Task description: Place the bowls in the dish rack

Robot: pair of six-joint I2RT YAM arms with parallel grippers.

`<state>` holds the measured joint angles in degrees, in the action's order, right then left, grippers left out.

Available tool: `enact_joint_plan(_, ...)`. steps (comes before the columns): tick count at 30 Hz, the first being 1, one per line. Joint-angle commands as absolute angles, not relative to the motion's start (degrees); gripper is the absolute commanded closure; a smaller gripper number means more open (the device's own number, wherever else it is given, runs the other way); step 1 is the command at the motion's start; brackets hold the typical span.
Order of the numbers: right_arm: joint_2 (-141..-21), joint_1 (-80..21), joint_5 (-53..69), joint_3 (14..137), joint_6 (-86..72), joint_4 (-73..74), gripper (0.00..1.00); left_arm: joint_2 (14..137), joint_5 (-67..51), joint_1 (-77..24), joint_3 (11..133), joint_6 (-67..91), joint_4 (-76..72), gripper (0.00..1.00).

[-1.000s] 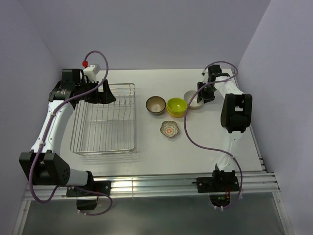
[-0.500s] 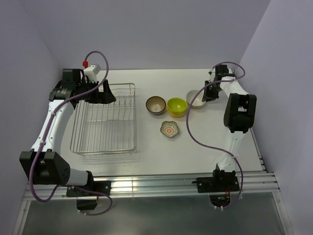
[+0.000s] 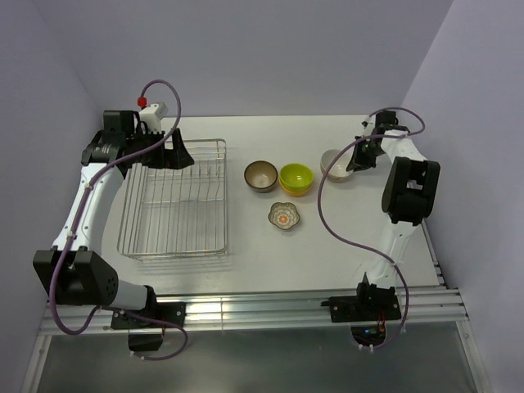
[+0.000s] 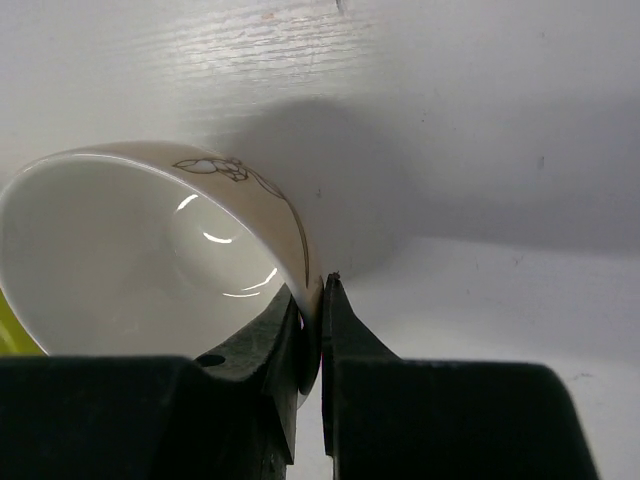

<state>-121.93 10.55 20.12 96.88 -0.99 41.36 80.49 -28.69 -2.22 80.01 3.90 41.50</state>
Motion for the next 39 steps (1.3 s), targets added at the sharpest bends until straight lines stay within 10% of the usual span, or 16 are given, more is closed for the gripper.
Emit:
enact_joint_plan(1, -111.1, 12.6, 28.7, 98.6, -1.4, 39.8, 1.0, 80.9, -30.8, -2.0, 84.2, 5.2, 40.8, 0.01)
enact_joint_plan(23, -92.8, 0.7, 54.5, 105.0, -9.1, 35.3, 1.0, 74.1, -59.0, 2.2, 85.8, 26.9, 19.9, 0.01)
enact_joint_plan(39, -96.3, -20.3, 49.3, 108.8, -1.7, 38.4, 1.0, 72.6, -64.9, -4.1, 68.4, 51.4, -1.5, 0.01)
